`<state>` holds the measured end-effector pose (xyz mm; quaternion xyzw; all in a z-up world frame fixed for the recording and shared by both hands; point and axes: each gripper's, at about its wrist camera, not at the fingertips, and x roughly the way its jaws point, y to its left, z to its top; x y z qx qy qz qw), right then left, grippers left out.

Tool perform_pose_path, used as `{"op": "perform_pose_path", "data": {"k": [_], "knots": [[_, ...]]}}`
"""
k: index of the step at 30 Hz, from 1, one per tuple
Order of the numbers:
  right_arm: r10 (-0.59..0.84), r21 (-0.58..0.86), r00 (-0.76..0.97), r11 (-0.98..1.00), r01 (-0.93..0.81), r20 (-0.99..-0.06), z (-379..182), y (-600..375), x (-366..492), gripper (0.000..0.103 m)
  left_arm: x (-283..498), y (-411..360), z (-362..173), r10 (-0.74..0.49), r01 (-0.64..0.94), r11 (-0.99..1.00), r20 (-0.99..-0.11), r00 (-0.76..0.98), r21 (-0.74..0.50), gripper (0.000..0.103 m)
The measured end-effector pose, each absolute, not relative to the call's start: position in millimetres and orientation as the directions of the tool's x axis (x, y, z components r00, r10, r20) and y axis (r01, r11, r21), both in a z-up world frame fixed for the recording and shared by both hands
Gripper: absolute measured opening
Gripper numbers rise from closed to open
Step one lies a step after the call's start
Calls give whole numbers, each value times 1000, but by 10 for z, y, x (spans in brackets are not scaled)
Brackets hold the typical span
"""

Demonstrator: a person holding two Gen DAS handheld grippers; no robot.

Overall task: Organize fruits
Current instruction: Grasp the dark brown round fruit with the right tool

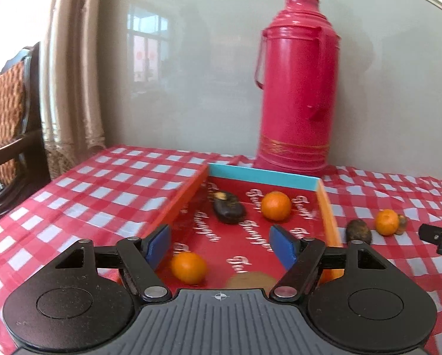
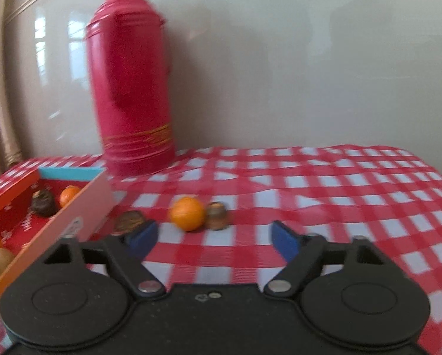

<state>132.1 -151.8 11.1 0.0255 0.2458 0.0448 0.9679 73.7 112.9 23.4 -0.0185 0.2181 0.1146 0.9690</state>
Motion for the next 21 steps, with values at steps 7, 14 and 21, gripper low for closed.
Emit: {"op": "perform_pose_path", "data": {"k": [7,14,21], "knots": [[202,41,832,976,-212,-517,82,-1118,1557,55,626,1583,239,287,-318,948,-431,856,-1,73],[227,22,797,965,-260,-560,-10,-846,1757,48,605,1797,195,327,-355,935,-440,836,20,74],[212,45,762,971,-235,-612,-160,-831,1967,43,599,1888,164,341,-366,930,-444,829,33,74]]}}
